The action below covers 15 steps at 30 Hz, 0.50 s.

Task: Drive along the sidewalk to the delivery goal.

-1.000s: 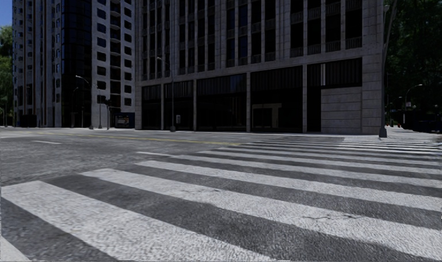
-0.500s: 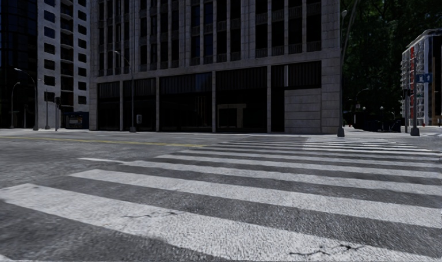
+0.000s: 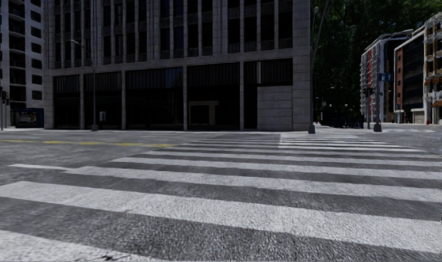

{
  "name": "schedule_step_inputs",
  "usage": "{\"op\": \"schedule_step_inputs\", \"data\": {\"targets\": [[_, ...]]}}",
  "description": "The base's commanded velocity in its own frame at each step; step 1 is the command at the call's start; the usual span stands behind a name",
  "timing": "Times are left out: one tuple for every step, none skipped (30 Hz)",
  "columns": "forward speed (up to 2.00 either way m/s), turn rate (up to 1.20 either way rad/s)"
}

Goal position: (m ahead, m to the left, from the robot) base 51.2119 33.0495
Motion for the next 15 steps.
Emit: {"op": "schedule_step_inputs", "data": {"targets": [[1.26,-0.46],[1.26,-0.46],[1.26,-0.46],[1.26,-0.46],[1.26,-0.46],[1.26,-0.46],[1.26,-0.46],[1.26,-0.46],[1.26,-0.46],[1.26,-0.46],[1.26,-0.46],[1.26,-0.46],[1.26,-0.46],[1.26,-0.46],[1.26,0.00]]}}
